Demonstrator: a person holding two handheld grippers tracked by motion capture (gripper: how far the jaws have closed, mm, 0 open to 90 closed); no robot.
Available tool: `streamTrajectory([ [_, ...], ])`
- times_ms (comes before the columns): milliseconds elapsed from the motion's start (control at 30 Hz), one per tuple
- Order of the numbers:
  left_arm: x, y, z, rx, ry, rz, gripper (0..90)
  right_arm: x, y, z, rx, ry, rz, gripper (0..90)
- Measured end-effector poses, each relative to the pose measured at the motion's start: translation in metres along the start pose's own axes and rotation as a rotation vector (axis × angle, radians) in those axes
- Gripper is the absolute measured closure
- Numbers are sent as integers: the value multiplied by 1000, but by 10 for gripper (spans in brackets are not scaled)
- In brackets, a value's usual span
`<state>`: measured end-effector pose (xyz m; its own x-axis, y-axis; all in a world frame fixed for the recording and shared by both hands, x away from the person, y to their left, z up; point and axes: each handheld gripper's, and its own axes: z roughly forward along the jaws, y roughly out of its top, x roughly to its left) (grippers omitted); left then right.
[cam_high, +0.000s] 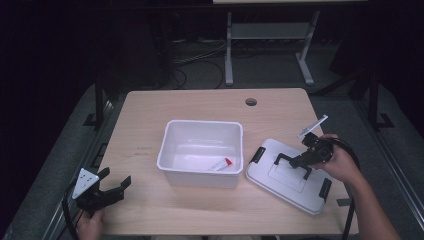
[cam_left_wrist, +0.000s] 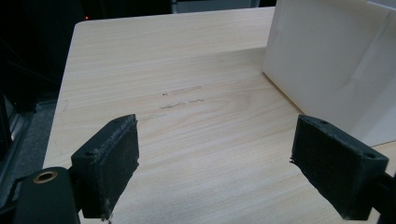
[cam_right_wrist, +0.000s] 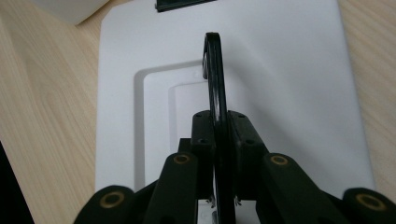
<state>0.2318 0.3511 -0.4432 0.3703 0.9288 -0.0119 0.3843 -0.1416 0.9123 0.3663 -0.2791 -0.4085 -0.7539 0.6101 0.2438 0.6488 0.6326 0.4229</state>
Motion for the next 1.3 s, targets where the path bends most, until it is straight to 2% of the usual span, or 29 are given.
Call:
streamTrajectory([
  [167,0,0,1,3,-1,4,141,1,-1,0,-3,4,-9,828],
  [467,-1,0,0,2,3,6,141,4,-1,-7,1,-26,-32,844],
  [900,-1,0,0,0,3,2,141,23,9,-32,-10,-29,-84,845],
  [1300,-1,1,0,0,3,4,141,40,16,-66,-22,-40,-127,844],
])
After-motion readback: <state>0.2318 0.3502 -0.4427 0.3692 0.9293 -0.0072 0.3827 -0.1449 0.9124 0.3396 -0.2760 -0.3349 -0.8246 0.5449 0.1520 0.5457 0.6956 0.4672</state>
